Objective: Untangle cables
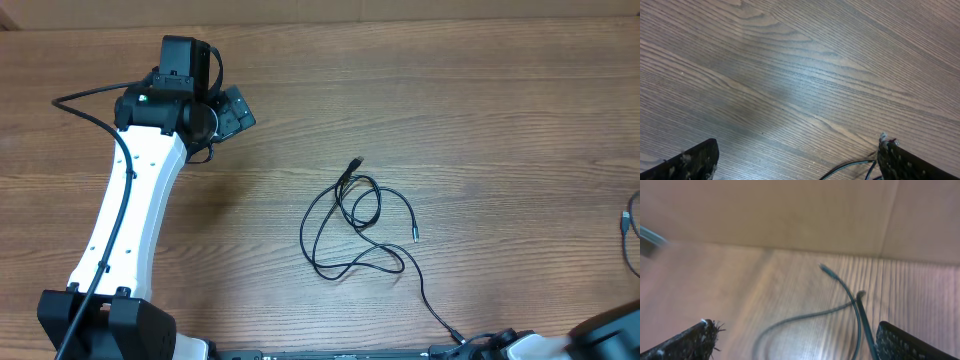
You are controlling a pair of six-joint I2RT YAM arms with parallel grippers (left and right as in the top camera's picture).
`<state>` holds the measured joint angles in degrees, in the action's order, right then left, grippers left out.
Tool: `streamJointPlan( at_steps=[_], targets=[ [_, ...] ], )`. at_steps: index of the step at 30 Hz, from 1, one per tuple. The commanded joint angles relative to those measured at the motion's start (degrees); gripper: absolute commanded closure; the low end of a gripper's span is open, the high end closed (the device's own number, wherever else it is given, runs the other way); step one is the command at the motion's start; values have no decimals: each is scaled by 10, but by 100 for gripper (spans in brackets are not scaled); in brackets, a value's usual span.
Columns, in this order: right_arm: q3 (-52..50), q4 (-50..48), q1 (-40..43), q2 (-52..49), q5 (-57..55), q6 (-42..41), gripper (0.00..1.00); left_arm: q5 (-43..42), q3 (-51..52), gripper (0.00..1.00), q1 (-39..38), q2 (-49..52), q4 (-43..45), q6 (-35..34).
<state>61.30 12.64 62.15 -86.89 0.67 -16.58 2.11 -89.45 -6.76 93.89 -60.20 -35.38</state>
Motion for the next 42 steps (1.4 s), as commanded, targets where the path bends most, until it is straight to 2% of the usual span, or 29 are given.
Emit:
streamJointPlan(
  at_steps=[1, 8, 16, 24, 26, 33, 42],
  targets=[
    [13, 20, -2, 77, -2, -15, 0, -2, -7, 0, -4, -4, 0, 7],
    [13, 78, -5, 164, -6, -47, 0, -2, -7, 0, -4, -4, 0, 7],
    [13, 109, -66, 177, 95, -45, 0, -2, -7, 0, -3, -4, 0, 7],
    [13, 96, -201, 173, 126, -12, 0, -2, -7, 0, -3, -4, 0, 7],
    [13, 115, -258, 164, 126, -5, 0, -2, -7, 0, -3, -4, 0, 7],
    [13, 186, -380, 132, 129, 3, 0, -2, -7, 0, -4, -4, 1, 7],
    [10, 313, -516, 94, 199, 3, 0, -2, -7, 1, -4, -4, 0, 7]
  ],
)
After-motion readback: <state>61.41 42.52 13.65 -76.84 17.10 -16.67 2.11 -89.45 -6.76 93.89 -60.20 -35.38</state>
